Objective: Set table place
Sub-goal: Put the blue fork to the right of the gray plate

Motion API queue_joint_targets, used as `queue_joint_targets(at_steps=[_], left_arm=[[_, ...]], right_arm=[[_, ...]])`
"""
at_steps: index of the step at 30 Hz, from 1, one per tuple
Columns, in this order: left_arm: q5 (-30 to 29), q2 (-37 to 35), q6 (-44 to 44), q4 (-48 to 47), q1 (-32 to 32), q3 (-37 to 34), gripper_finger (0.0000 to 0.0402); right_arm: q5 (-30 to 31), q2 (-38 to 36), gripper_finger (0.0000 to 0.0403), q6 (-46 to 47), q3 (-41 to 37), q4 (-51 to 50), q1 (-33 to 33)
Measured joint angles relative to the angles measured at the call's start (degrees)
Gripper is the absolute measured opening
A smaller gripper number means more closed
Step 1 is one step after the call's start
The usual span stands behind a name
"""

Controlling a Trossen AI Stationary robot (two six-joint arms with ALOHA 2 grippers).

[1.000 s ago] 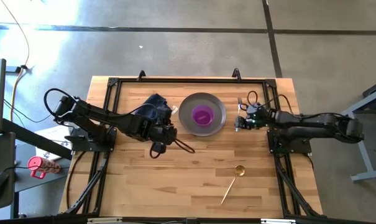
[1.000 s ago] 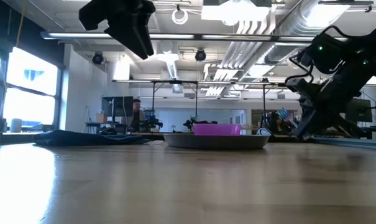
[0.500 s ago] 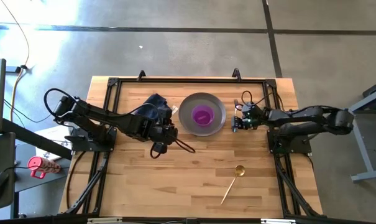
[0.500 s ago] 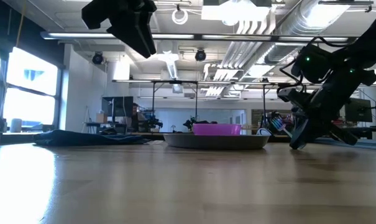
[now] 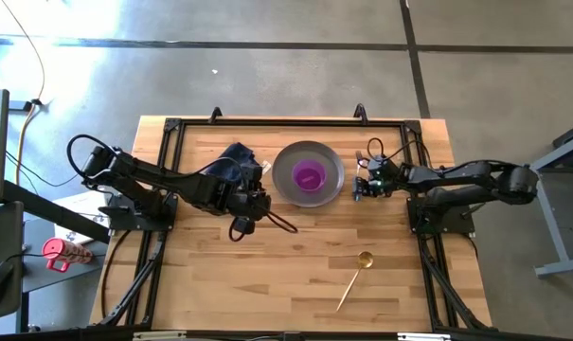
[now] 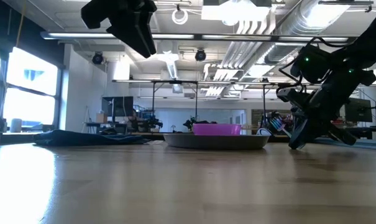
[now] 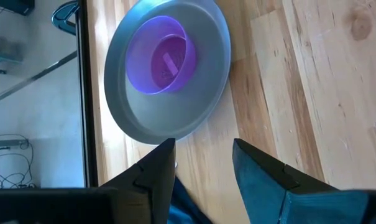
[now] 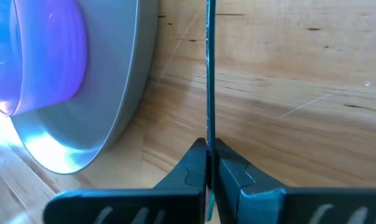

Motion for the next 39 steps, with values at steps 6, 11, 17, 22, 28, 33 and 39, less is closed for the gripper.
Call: queue_joint_targets(at_steps=[6, 11, 17, 22, 28, 33, 39], left_arm=[[0.0, 0.0, 0.0, 0.0, 0.0, 0.0, 0.0146], [0.0, 0.0, 0.0, 0.0, 0.0, 0.0, 0.0146], [0.0, 0.0, 0.0, 0.0, 0.0, 0.0, 0.0146], [0.0, 0.0, 0.0, 0.0, 0.0, 0.0, 0.0146], [0.0, 0.0, 0.0, 0.0, 0.0, 0.0, 0.0146], [0.1, 0.0, 0.0, 0.0, 0.0, 0.0, 0.0146], [0.1, 0.0, 0.0, 0.0, 0.0, 0.0, 0.0146]], right_arm=[[-0.4, 0.0, 0.0002, -0.1, 0.0, 0.0, 0.0], [-1.0, 0.1, 0.0034, -0.1, -0.1, 0.6, -0.1], [-2.2, 0.1, 0.0073, 0.3, -0.1, 1.2, -1.4], [-2.8, -0.5, 0.0078, 0.2, -0.1, 1.6, -1.5], [-3.6, -3.9, 0.0078, 1.0, -0.2, 0.0, -1.4], [-2.9, -8.6, 0.0063, 0.9, 0.8, -4.9, -1.4], [6.8, -12.1, 0.0008, -7.3, 12.0, -29.2, -1.4]])
